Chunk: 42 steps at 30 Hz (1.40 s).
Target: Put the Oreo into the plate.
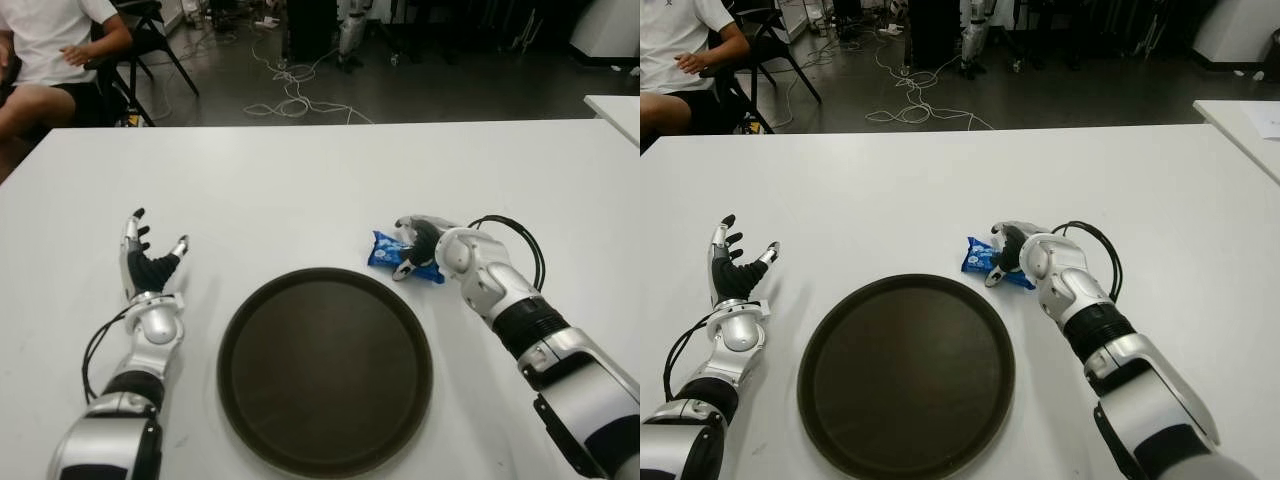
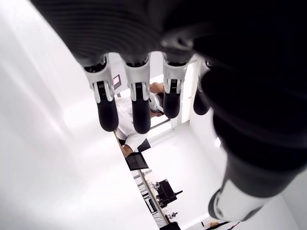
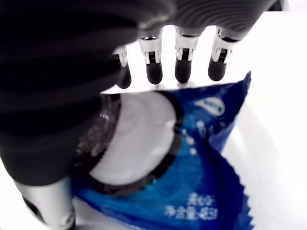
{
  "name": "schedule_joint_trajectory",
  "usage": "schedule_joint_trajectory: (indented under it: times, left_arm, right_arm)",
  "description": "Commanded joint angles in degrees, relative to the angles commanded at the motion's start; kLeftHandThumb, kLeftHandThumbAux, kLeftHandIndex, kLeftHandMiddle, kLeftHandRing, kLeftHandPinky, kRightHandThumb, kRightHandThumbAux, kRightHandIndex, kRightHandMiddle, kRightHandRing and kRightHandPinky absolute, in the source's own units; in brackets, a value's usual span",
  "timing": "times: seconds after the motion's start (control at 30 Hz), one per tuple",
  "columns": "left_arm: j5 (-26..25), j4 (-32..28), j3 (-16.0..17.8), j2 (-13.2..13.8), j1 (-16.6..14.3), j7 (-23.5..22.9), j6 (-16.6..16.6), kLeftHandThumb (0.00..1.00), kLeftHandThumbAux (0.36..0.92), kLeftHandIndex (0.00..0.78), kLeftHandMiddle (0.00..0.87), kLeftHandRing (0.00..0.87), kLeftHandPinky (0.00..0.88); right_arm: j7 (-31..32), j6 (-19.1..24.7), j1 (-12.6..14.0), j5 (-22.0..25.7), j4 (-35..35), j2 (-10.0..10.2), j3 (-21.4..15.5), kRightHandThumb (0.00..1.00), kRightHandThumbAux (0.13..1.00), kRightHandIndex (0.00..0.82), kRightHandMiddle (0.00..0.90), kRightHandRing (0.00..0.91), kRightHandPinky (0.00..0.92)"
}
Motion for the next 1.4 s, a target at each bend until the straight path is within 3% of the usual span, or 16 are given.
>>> schedule_joint_trajectory:
  times: [0.37, 0.47, 0.6, 0.67, 0.77, 0.87, 1.17, 1.4]
  left_arm:
    - [-0.27, -0.11, 0.16, -0.04, 0.05, -0.35, 0.03, 0.242, 0.788, 0.109, 0.108, 0.130, 0.183]
    - [0.01, -0.23, -0.01, 0.05, 0.12, -0.10, 0.16, 0.253, 0.791, 0.112, 0.111, 0.131, 0.181]
    - [0.34, -0.35, -0.23, 0.17, 0.15, 0.04, 0.36, 0.246, 0.790, 0.111, 0.105, 0.127, 0.177]
    - [0.45, -0.38, -0.32, 0.20, 0.18, 0.07, 0.31, 0.244, 0.789, 0.113, 0.106, 0.131, 0.199]
    - [0.58, -0.42, -0.42, 0.22, 0.20, 0.10, 0.21, 0.245, 0.790, 0.114, 0.111, 0.138, 0.202]
    - [0.63, -0.48, -0.45, 0.21, 0.23, 0.14, 0.09, 0.246, 0.791, 0.115, 0.114, 0.141, 0.201]
    - [0.18, -0.46, -0.19, 0.12, 0.24, -0.01, 0.10, 0.243, 0.784, 0.110, 0.110, 0.130, 0.177]
    - [0.27, -0.38, -0.20, 0.11, 0.20, 0.06, 0.23, 0.243, 0.779, 0.112, 0.113, 0.132, 0.180]
  right_arm:
    - [-0.47, -0.86, -0.72, -0.84, 1.13, -0.27, 1.72, 0.000, 0.786, 0.065, 0.099, 0.064, 0.000]
    - [-3.78, -2.29, 0.03, -0.67, 0.95, -0.31, 1.25, 0.000, 0.798, 0.066, 0.108, 0.071, 0.000]
    - [-11.73, -5.94, 1.34, 0.00, 2.34, -0.10, -0.31, 0.000, 0.827, 0.131, 0.178, 0.158, 0.096]
    - [-16.89, -8.65, 1.90, 0.58, 4.04, 0.22, -1.37, 0.000, 0.877, 0.263, 0.318, 0.311, 0.312]
    - [-21.32, -11.12, 1.95, 1.60, 5.76, 0.84, -2.59, 0.459, 0.783, 0.369, 0.472, 0.474, 0.498]
    - [-24.81, -12.67, 2.05, 3.14, 6.86, 1.74, -4.35, 0.614, 0.749, 0.407, 0.564, 0.564, 0.580]
    - [-31.22, -14.29, 2.13, 7.23, 8.64, 3.94, -8.60, 0.697, 0.724, 0.433, 0.718, 0.715, 0.718]
    - [-31.94, -14.66, 2.70, 10.29, 7.81, 4.91, -11.06, 0.703, 0.719, 0.438, 0.769, 0.765, 0.760]
